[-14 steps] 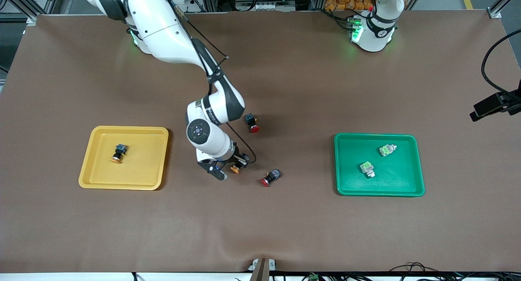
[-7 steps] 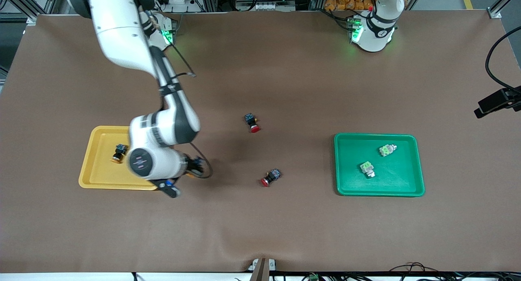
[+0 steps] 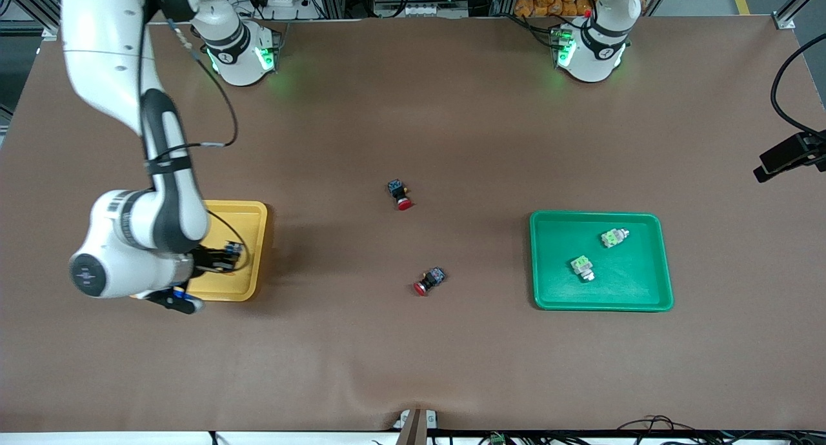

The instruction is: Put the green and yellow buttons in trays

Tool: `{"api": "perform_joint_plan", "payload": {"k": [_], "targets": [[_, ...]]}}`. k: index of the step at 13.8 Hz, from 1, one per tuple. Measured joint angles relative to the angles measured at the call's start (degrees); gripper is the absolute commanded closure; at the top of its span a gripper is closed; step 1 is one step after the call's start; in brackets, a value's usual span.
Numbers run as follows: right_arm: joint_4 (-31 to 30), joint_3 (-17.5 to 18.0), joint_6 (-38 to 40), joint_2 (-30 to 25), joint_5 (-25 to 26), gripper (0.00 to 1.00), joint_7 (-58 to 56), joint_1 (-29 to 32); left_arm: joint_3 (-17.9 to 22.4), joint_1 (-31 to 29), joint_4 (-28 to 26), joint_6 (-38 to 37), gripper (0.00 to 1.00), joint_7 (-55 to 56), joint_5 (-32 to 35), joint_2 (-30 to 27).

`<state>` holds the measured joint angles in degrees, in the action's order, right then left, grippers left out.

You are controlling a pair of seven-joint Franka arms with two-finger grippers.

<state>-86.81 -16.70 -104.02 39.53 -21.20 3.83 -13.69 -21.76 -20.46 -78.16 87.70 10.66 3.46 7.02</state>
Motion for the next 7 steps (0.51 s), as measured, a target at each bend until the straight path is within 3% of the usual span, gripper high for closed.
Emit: {"api": "perform_joint_plan", "payload": {"k": [1,2,7], "targets": [[-1.49,0.03,-0.97,-0.09,-0.01,0.34,-2.64,0.99,-0.25,0.11,-0.04,-0.45,0.00,0.00,-0.01,0.00],[-2.51,0.04,-1.49,-0.09,-0.02,0.00,-4.14,1.61,-0.59,0.17,-0.16,-0.82,0.00,0.00,-0.01,0.00],[-2.57,0.64,-0.84,-0.61,-0.20,0.00,-5.01,1.83,-2.91,0.40,-0.53,-1.67,0.00,0.01,-0.02,0.00]]}}
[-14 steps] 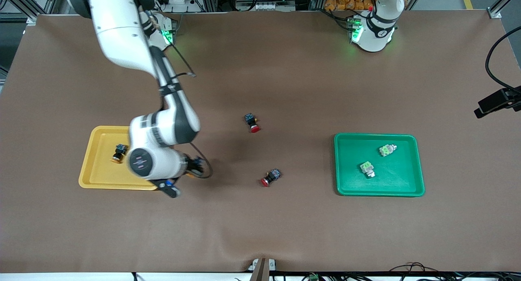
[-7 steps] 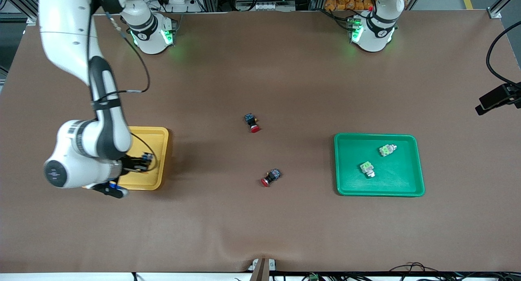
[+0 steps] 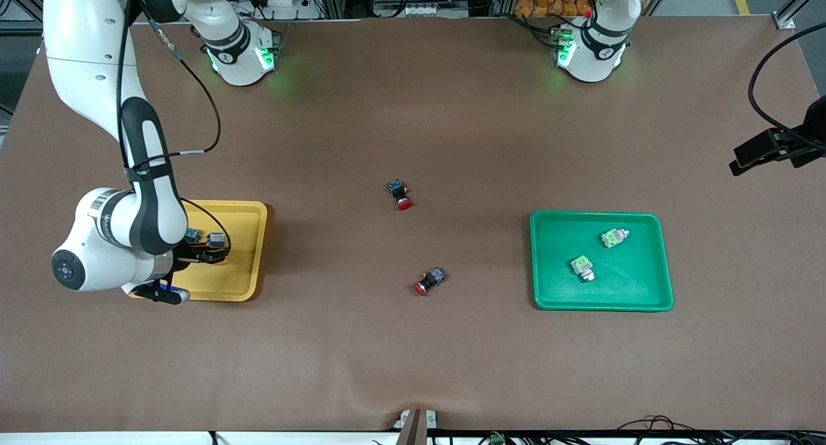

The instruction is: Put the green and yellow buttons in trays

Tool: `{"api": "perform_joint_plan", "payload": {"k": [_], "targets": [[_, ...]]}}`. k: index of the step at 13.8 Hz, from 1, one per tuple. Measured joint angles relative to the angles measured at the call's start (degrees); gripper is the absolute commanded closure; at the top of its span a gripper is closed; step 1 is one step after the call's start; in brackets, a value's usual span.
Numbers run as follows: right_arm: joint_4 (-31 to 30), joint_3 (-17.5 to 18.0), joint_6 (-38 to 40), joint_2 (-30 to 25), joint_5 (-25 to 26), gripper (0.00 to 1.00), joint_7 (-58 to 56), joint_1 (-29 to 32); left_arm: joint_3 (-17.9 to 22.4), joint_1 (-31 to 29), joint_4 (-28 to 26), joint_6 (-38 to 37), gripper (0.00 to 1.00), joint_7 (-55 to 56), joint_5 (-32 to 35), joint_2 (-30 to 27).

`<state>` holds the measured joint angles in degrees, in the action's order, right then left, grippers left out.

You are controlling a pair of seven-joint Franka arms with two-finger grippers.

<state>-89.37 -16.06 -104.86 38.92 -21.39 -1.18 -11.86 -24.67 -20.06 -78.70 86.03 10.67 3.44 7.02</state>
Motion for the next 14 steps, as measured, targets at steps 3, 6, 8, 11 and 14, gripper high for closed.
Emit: {"api": "perform_joint_plan", "payload": {"k": [3,6,8,11,14], "targets": [[5.47,0.05,5.55,-1.08,-0.08,0.00,-0.01,-0.01,-1.20,0.07,-0.03,-0.24,0.00,0.00,0.00,0.00],[13.95,-0.34,9.03,-2.33,0.26,0.00,-0.01,0.11,-1.53,1.62,-0.03,-0.24,0.00,0.02,-0.01,-0.04],[18.90,-1.03,11.49,-2.72,2.11,0.00,-0.44,0.54,2.58,7.90,-0.69,-0.39,0.00,0.66,0.00,-0.67],[26.13,-1.93,16.84,-3.37,3.53,0.00,-0.59,1.45,12.52,18.57,-4.51,-0.54,0.00,0.70,0.00,-3.64],[28.70,-3.14,20.00,-7.66,7.40,0.00,-0.82,1.84,16.80,21.95,-7.51,-0.54,0.00,0.40,0.00,-6.08]]}}
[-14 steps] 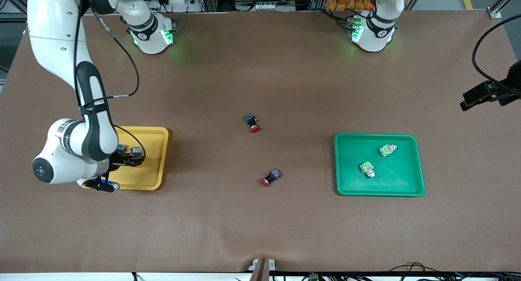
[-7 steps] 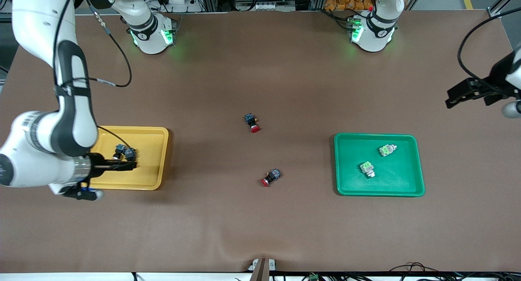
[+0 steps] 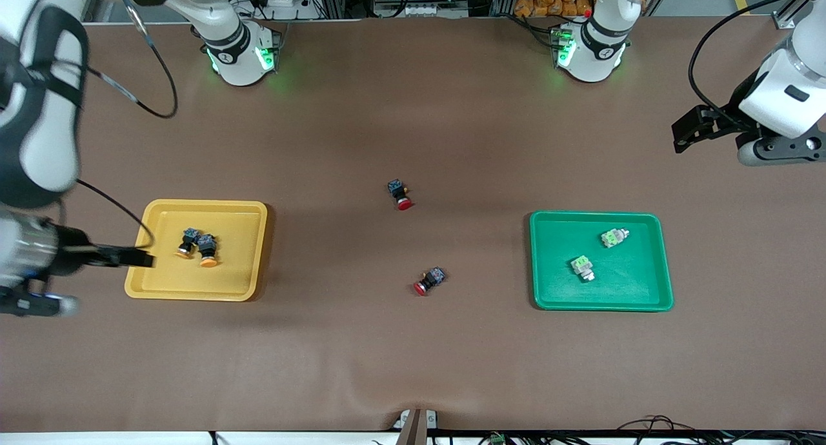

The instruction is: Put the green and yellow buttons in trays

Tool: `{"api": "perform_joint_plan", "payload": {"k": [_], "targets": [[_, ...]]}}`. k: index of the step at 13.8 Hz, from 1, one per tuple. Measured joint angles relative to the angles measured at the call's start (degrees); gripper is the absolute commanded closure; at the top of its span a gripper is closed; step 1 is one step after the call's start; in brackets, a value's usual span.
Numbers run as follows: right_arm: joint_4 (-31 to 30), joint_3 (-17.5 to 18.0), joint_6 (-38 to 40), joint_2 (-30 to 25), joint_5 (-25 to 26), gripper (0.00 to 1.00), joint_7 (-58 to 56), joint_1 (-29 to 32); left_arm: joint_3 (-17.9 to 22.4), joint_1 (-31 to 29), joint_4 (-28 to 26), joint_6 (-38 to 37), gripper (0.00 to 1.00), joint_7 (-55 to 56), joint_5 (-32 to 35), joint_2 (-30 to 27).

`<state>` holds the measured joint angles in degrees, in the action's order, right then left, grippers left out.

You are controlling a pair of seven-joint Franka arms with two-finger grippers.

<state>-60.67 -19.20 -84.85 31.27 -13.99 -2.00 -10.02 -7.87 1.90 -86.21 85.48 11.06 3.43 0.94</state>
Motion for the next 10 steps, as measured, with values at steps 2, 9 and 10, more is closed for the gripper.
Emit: {"api": "perform_joint_plan", "payload": {"k": [2,9,10], "targets": [[0.25,-0.16,2.84,-3.59,1.00,0.00,-0.17,0.42,0.31,-0.04,-0.54,0.00,0.00,0.00,0.00,-0.78],[0.43,0.05,12.88,-14.51,3.04,0.00,-0.25,0.08,0.60,-1.73,-3.91,0.00,0.00,0.04,-1.59,-3.65],[0.40,0.01,13.17,-15.24,3.15,0.00,-0.25,0.16,0.74,-3.47,-4.48,0.00,0.00,0.00,-3.63,-4.24]]}}
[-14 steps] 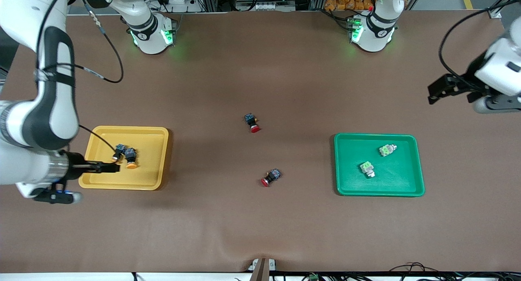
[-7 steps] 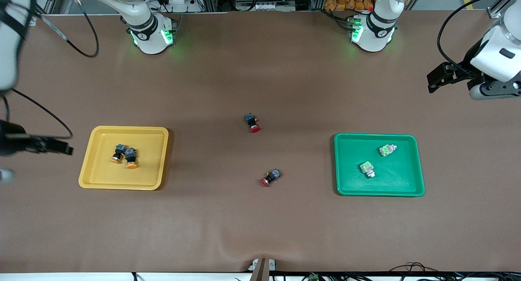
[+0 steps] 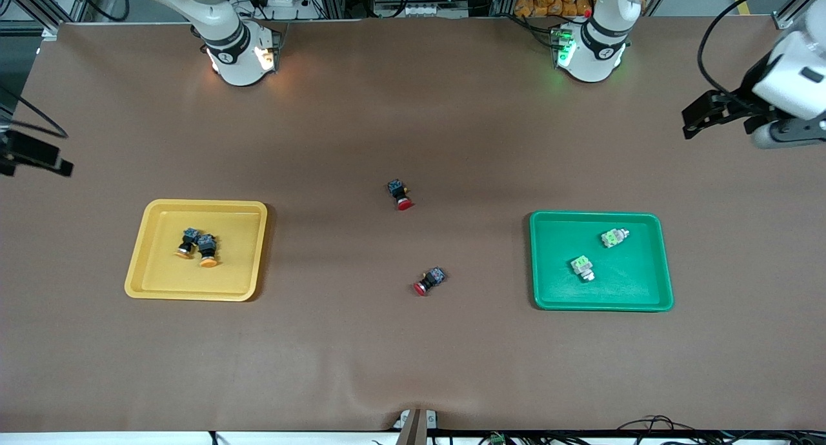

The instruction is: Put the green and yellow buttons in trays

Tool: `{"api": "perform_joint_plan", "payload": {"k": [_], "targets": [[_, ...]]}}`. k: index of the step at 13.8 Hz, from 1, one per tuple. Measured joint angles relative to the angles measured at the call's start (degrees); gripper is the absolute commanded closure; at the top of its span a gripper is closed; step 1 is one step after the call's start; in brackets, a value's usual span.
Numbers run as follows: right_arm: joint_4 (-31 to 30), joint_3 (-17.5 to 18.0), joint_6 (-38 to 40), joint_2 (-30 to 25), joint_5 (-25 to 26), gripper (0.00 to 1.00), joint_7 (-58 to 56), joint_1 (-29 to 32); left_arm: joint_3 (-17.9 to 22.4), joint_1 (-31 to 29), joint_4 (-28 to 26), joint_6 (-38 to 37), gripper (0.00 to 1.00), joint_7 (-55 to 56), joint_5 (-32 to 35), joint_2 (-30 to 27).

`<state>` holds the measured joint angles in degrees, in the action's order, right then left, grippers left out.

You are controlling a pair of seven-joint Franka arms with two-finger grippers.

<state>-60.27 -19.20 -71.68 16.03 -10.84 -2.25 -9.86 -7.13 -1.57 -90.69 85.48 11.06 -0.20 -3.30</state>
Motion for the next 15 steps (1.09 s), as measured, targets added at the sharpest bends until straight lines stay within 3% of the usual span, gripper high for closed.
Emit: {"api": "perform_joint_plan", "payload": {"k": [4,9,12,15], "targets": [[-0.52,-0.01,1.76,-0.45,0.60,0.00,-0.01,0.06,-0.51,-2.77,-0.90,0.28,0.00,-0.82,-1.70,-0.54],[-1.12,0.39,2.81,-0.76,0.74,0.00,-0.08,0.42,-4.59,-2.57,-2.31,2.34,0.00,-0.75,1.88,-1.44],[-3.03,5.95,1.89,-2.07,1.13,0.00,-0.13,5.07,-4.66,-2.69,-2.42,2.70,0.00,-0.75,1.90,-1.83],[-6.44,12.94,0.05,-5.04,4.90,0.00,-0.33,9.78,-4.43,-2.84,-2.37,2.98,0.00,-0.81,1.90,-1.82]]}}
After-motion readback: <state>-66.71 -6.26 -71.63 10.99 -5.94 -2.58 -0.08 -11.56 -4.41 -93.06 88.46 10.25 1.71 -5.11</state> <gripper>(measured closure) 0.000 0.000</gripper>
